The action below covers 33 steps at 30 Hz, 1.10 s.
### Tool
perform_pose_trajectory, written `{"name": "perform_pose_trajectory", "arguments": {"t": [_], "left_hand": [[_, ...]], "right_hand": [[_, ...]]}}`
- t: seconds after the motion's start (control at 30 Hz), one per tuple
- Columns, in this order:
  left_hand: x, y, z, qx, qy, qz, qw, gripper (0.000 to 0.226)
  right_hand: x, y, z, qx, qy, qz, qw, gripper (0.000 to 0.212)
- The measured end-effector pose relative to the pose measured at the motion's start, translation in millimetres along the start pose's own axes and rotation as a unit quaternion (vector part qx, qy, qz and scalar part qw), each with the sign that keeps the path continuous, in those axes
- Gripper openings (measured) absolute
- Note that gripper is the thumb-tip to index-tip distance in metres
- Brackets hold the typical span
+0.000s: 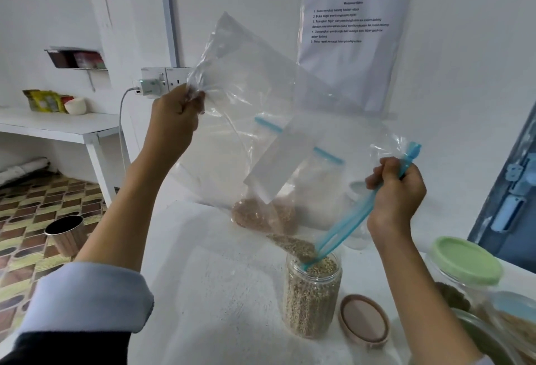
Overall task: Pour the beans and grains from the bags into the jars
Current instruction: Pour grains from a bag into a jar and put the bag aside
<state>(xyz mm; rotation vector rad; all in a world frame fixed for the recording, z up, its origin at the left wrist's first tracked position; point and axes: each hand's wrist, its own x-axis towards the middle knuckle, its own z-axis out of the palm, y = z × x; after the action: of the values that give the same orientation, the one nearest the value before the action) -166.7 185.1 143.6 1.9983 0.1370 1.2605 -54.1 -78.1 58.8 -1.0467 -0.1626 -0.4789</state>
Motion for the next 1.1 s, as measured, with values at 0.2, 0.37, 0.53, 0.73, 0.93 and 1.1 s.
{"name": "perform_pose_trajectory", "arguments": {"t": [0.2,0.37,0.53,0.73,0.93,1.1], "left_hand": [[-2,0,0,-0.001,-0.004,0.000,1.000,0.033],[-3,-2,-3,-0.014,0.004,-0.002,1.000,0.035],[-4,1,-1,0.002,0.011,0.003,1.000,0.036],[-4,3,0,0.013,0.009,0.007,1.000,0.035],[-2,8,1,0.012,-0.009,0.011,1.000,0.035],[4,13,6,0.017,-0.026,0.030,0.999,0.033]], "right_hand": [[0,1,2,-0.002,0.004,-0.007,1.000,0.023],[-2,0,4,-0.002,-0.010,-0.003,1.000,0.022],[-4,-1,8,-0.013,-0.045,-0.002,0.999,0.024],[-2,1,6,-0.021,-0.022,-0.003,1.000,0.022],[-1,0,4,-0.014,-0.002,0.011,1.000,0.023],[0,0,3,-0.011,0.003,0.028,1.000,0.023]]}}
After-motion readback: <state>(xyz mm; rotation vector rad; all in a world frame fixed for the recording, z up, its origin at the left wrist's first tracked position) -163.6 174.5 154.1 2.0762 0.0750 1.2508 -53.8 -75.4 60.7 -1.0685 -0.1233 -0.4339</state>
